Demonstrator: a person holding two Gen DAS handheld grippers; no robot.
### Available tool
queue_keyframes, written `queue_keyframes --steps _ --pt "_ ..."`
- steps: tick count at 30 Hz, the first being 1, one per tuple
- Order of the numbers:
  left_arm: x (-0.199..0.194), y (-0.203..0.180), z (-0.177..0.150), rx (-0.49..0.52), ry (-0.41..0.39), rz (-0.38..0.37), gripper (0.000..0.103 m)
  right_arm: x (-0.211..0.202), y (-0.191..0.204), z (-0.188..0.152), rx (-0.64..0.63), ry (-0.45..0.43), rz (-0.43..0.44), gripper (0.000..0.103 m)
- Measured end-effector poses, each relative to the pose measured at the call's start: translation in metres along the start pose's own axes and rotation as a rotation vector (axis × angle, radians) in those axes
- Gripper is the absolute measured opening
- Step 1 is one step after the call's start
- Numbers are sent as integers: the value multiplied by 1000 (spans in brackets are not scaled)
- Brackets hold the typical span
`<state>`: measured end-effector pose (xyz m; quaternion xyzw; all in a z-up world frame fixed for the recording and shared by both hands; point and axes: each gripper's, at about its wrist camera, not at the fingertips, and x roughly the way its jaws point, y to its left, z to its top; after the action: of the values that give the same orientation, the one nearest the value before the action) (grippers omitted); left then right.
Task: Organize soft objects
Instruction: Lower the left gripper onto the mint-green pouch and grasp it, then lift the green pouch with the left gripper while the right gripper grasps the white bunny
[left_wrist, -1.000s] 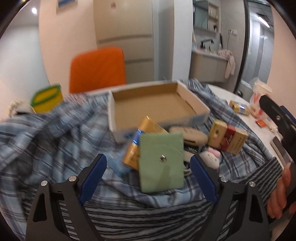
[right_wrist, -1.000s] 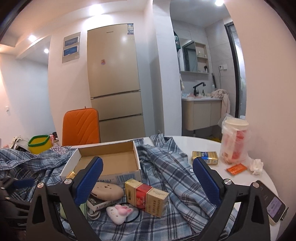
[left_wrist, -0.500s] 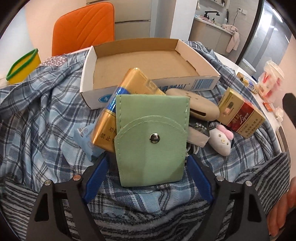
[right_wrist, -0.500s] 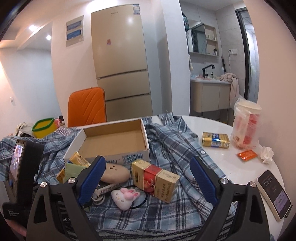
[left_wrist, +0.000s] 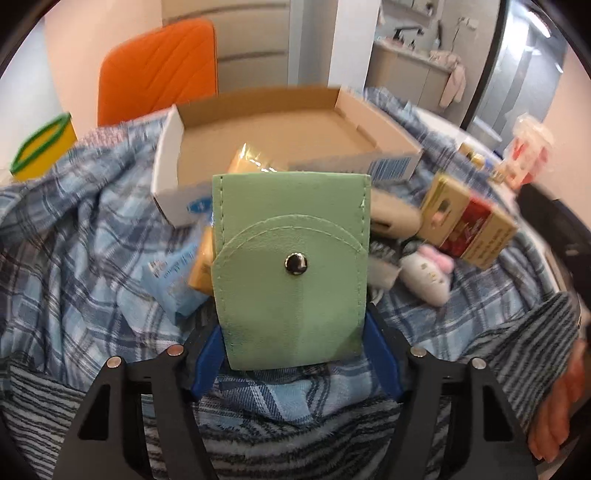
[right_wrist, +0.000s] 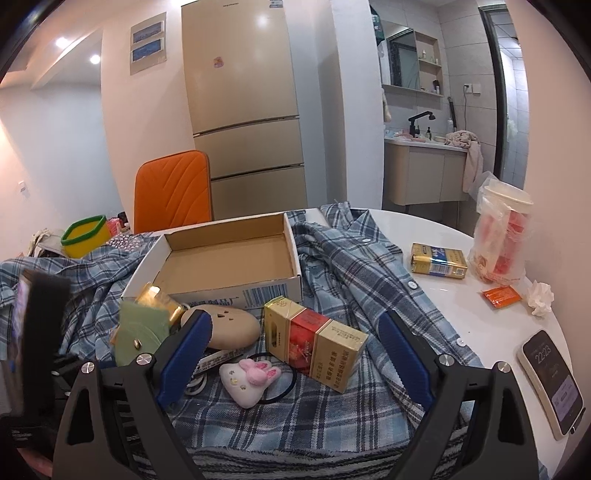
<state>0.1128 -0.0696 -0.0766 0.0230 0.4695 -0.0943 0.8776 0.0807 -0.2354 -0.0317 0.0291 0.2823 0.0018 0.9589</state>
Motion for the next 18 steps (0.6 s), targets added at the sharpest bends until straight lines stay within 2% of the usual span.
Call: queue_keyframes --steps 5,11,15,18 --pt "-28 -1 -4 20 -141 0 68 -1 -1 1 7 -7 15 93" --pt "-73 2 -12 18 -405 14 68 8 1 0 -2 40 66 93" --pt "-83 12 -13 -26 -480 50 68 18 12 -3 -54 103 124 93" --pt "-76 23 -9 -85 -459 57 68 27 22 -8 -106 158 141 82"
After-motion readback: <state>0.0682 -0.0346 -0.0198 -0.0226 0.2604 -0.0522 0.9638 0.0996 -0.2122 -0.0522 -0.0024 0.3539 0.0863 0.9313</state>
